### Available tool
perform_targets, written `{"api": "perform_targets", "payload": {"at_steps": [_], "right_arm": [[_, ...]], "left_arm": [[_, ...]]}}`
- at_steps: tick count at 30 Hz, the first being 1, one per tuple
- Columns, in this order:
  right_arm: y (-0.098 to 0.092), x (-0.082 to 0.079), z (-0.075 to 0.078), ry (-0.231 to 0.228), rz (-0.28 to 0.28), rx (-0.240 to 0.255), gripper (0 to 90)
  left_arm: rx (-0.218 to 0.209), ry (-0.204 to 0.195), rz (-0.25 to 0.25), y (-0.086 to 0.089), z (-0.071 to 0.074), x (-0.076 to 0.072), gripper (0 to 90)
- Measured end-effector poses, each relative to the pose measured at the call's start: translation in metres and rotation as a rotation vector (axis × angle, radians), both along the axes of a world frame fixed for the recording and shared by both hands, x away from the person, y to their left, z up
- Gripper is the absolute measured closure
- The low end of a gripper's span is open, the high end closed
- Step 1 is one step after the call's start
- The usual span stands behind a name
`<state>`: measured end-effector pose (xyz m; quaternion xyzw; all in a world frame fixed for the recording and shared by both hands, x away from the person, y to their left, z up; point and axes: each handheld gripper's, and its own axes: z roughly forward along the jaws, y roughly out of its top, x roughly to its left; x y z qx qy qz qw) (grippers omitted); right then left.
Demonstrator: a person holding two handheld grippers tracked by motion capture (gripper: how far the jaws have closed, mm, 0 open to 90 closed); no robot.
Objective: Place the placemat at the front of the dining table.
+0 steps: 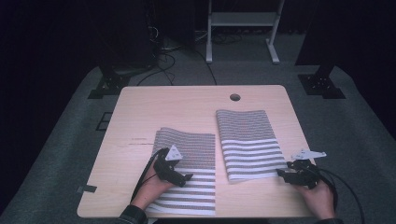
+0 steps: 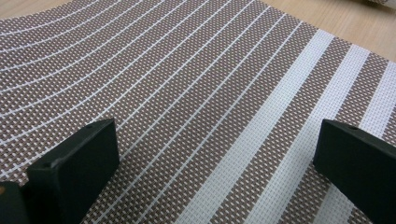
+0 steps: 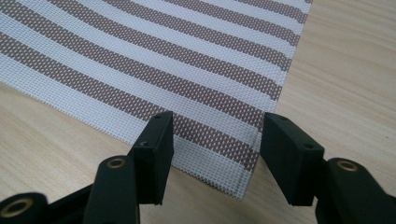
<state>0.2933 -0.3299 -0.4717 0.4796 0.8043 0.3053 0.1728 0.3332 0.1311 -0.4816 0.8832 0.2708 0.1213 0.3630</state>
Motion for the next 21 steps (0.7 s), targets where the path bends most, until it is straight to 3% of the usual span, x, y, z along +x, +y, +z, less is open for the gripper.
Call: {"api": "perform_targets", "payload": {"at_steps": [12,19,21], "right_arm": [[0.0015,-0.0011,0.0007,0.002,0.032,0.013,58.8],[0.0067,-0.0017,0.0027,0.027,0.062,0.027,82.9],[0.0089,-0.0017,0.0036,0.023,0.063,0.014,85.3]], "left_arm": [[0.0,-0.001,0.0,-0.0001,-0.0001,0.0,0.0],[0.0,0.0,0.0,-0.0001,0.0,0.0,0.0],[0.0,0.0,0.0,-0.0001,0.0,0.0,0.0]]}}
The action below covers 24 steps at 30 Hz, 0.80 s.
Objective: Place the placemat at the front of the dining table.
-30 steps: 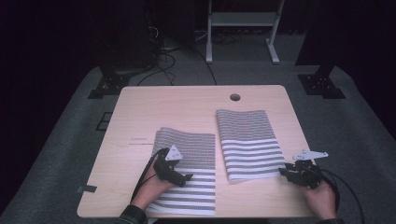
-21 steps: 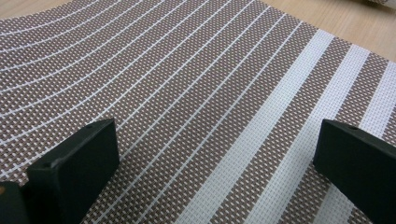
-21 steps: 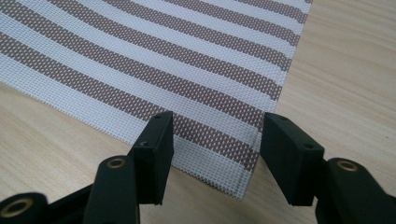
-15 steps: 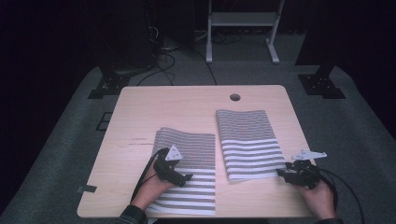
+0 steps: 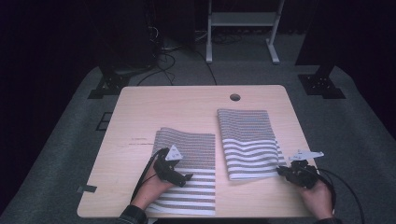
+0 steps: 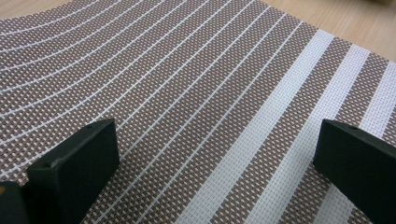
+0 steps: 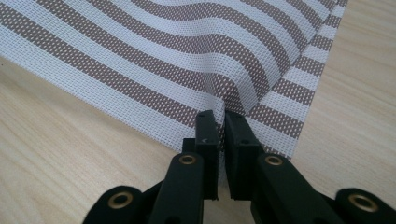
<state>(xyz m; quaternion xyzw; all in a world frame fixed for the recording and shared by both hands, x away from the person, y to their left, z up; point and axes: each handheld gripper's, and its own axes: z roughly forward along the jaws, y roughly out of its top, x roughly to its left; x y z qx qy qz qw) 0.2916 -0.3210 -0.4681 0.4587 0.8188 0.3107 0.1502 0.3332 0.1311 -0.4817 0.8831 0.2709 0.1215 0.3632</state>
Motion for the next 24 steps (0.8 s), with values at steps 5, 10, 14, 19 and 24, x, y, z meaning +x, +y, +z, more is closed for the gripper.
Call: {"api": "perform_targets", "payload": {"at_steps": [5,10,14,19,24], "right_arm": [[-0.002,0.0,0.005,-0.011,-0.008,0.026,86.1],[0.0,-0.003,0.012,-0.041,0.004,0.038,86.2],[0.003,-0.005,0.019,-0.073,0.019,0.054,86.1],[0.005,-0.006,0.03,-0.118,0.032,0.115,86.0],[0.016,-0.005,0.043,-0.164,0.057,0.149,86.2]], "left_arm": [[0.0,0.0,0.0,0.0,0.0,0.0,0.0],[0.002,0.003,0.0,0.0,0.0,0.0,0.0],[0.003,0.004,0.0,0.0,0.001,0.0,0.0],[0.002,0.004,0.001,0.0,0.0,0.0,0.0],[0.0,0.003,0.002,0.0,0.0,0.0,0.0]]}}
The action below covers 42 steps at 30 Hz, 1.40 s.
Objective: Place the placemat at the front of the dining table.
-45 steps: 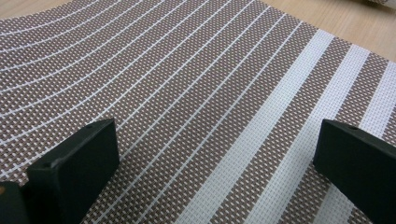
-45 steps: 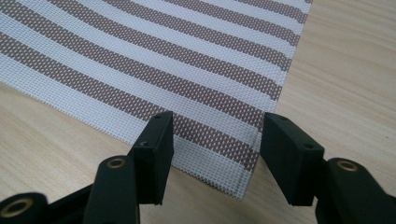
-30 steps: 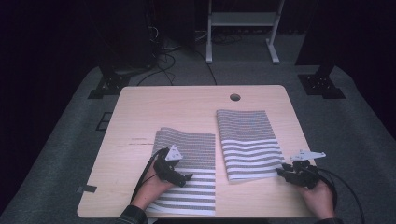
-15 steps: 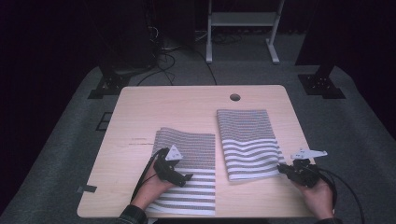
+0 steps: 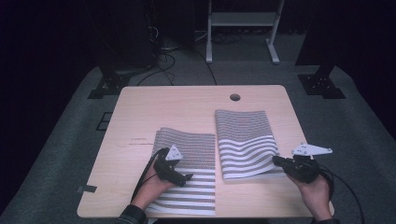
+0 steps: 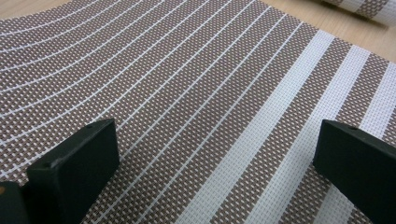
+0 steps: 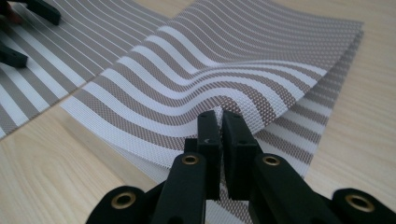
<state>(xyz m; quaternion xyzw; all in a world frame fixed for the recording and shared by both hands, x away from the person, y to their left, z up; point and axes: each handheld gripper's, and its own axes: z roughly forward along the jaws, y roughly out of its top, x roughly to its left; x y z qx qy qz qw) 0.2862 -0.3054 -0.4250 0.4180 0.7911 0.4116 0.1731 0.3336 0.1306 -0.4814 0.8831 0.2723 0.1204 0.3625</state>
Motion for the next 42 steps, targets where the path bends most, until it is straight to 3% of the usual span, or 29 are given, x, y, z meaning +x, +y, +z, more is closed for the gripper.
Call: {"api": "perform_targets", "payload": {"at_steps": [6,20,27,42], "right_arm": [[0.017,0.003,0.011,-0.034,0.049,0.01,85.9],[0.051,0.02,0.024,-0.067,0.121,0.048,86.5],[0.069,0.032,0.021,-0.063,0.17,0.072,86.6],[0.124,0.059,0.006,-0.025,0.249,0.048,86.6]], "left_arm": [[-0.001,-0.001,0.001,0.0,0.0,0.0,0.0],[0.001,0.0,-0.001,0.0,0.0,0.0,0.0],[0.001,0.0,-0.001,0.0,0.0,0.0,0.0],[-0.002,0.001,0.003,0.0,0.0,0.0,0.0]]}}
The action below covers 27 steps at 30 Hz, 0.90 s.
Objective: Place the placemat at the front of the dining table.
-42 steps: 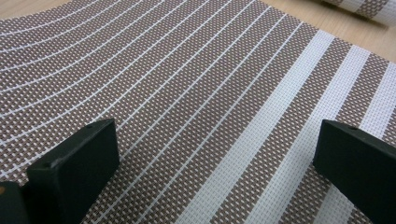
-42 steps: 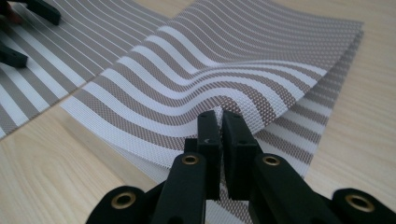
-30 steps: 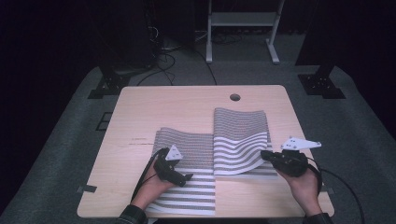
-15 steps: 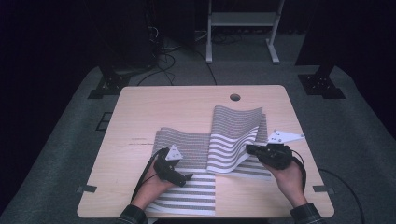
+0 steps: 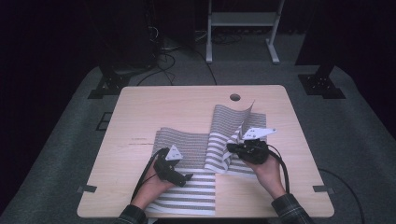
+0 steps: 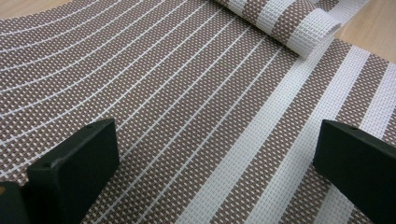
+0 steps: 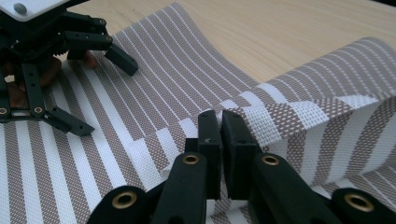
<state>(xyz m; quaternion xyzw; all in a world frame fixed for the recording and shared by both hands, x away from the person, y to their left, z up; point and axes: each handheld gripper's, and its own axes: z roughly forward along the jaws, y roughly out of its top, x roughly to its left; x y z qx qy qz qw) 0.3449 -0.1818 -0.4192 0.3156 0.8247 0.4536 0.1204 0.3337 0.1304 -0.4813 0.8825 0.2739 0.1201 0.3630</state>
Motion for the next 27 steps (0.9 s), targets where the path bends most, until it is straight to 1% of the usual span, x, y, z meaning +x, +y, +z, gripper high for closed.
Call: {"api": "perform_targets", "payload": {"at_steps": [3,4,5,8,11,14,16,17,19,21,23,27], "right_arm": [[0.007,0.004,-0.005,0.012,0.012,-0.009,86.6],[0.01,0.005,-0.006,0.017,0.015,-0.011,86.6],[0.012,0.005,-0.008,0.023,0.017,-0.01,86.6],[0.017,0.008,-0.01,0.03,0.027,-0.01,86.6],[0.023,0.008,-0.01,0.029,0.036,-0.011,86.6],[0.028,0.007,-0.009,0.028,0.053,-0.009,86.6],[0.032,0.005,-0.008,0.025,0.069,-0.007,86.6],[0.034,0.004,-0.007,0.024,0.077,-0.009,86.6],[0.037,0.002,-0.004,0.017,0.091,-0.009,86.6],[0.041,0.0,-0.001,0.012,0.105,0.006,86.7],[0.045,-0.001,0.001,0.013,0.126,0.017,86.6],[0.056,-0.004,0.003,0.009,0.161,0.017,86.7]], "left_arm": [[-0.002,0.007,0.014,-0.002,0.001,0.0,0.0],[-0.014,0.013,0.015,-0.002,0.002,0.0,0.0],[-0.037,0.019,0.009,-0.003,0.003,0.0,0.0],[-0.07,0.013,-0.003,-0.008,0.01,-0.003,0.0],[-0.087,-0.011,-0.024,-0.014,0.017,-0.006,0.0],[-0.124,-0.019,-0.033,-0.017,0.024,-0.008,0.0],[-0.153,-0.02,-0.04,-0.018,0.028,-0.008,4.5],[-0.161,-0.023,-0.042,-0.017,0.03,-0.008,4.6],[-0.208,-0.019,-0.048,-0.016,0.033,-0.009,6.5],[-0.249,-0.006,-0.057,-0.015,0.036,-0.009,7.0],[-0.275,-0.006,-0.068,-0.016,0.038,-0.01,10.9],[-0.277,-0.026,-0.096,-0.019,0.044,-0.01,14.7]]}}
